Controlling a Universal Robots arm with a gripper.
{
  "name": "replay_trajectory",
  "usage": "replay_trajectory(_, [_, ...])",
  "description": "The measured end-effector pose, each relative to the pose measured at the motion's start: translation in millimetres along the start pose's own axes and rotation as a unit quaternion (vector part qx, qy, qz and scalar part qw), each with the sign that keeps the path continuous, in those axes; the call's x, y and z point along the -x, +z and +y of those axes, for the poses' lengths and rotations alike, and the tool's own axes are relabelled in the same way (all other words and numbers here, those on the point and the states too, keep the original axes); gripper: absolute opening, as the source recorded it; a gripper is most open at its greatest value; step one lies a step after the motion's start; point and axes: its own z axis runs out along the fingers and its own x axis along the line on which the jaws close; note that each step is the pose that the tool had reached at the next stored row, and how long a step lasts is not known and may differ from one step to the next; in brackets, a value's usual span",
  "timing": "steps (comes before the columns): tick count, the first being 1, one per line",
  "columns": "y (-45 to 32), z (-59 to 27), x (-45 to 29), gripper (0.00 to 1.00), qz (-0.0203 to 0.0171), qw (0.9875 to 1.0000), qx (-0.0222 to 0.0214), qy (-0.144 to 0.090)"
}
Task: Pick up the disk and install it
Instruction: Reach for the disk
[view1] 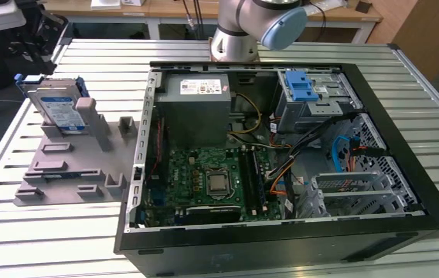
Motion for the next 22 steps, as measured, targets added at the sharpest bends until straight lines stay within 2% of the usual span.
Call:
replay_trajectory(4, [0.7, 1.3, -11.0, 0.11, 0.0000, 1.0000, 0.0000, 0.000])
replay_trajectory(7, [1.2, 4.6, -16.0, 0.11, 0.0004, 1.0000, 0.0000, 0.000])
replay_trajectory(13, [2.9, 11.1, -39.5, 0.11, 0.0004, 1.0000, 0.0000, 0.000])
replay_trajectory(17, [4.5, 20.5, -52.7, 0.11, 0.0004, 1.0000, 0.0000, 0.000])
replay_trajectory(20, [6.0, 26.5, -59.6, 0.11, 0.0005, 1.0000, -0.0001, 0.000])
replay_trajectory(22, [6.6, 28.6, -61.2, 0.11, 0.0009, 1.0000, -0.0001, 0.000])
